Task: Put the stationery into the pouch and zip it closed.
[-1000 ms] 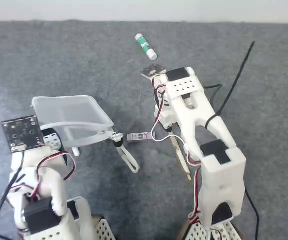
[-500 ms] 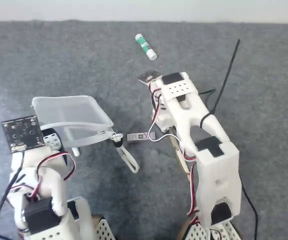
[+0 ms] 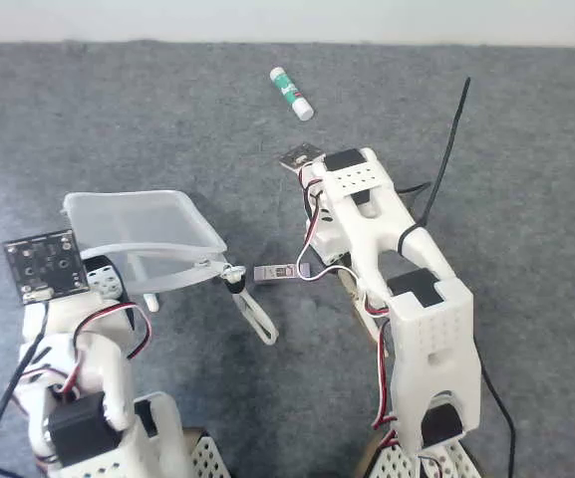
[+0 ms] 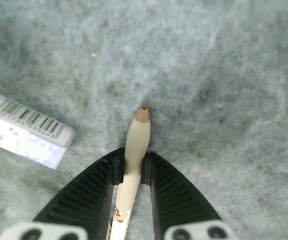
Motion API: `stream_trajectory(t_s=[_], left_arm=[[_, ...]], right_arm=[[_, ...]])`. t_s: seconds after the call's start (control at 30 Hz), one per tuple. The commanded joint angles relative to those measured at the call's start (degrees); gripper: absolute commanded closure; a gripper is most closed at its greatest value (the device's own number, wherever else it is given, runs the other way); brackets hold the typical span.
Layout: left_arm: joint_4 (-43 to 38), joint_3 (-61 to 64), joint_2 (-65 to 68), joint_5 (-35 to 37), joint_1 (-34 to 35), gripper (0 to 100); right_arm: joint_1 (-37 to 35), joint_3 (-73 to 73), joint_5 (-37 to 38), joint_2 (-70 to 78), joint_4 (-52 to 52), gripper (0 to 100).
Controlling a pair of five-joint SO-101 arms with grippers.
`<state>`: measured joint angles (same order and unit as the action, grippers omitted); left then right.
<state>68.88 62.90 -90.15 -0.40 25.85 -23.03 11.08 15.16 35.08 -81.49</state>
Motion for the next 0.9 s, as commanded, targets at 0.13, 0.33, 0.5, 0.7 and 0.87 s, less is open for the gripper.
stream_trajectory(t_s=[0.13, 0.33, 0.5, 0.7, 0.87], left_arm=[[-2.11, -0.92, 0.18, -0.18, -0.18, 99], [-2.11, -0.92, 0.18, -0.18, -0.18, 99], [-2.11, -0.92, 0.18, -0.18, -0.18, 99], [-2.11, -0.92, 0.18, -0.18, -0.18, 99], [-2.20, -1.80, 0.18, 1.23, -0.18, 99]], right_arm=[[-0.48, 1.49, -0.62, -5.32, -3.30, 99.2], [-0.48, 1.23, -0.62, -9.98, -5.67, 99.2], [-0.48, 1.23, -0.26, -13.23, -7.87, 99.2], [-0.92, 1.23, -0.18, -18.59, -11.91, 99.2], [-0.92, 1.23, -0.18, -22.81, -14.99, 99.2]])
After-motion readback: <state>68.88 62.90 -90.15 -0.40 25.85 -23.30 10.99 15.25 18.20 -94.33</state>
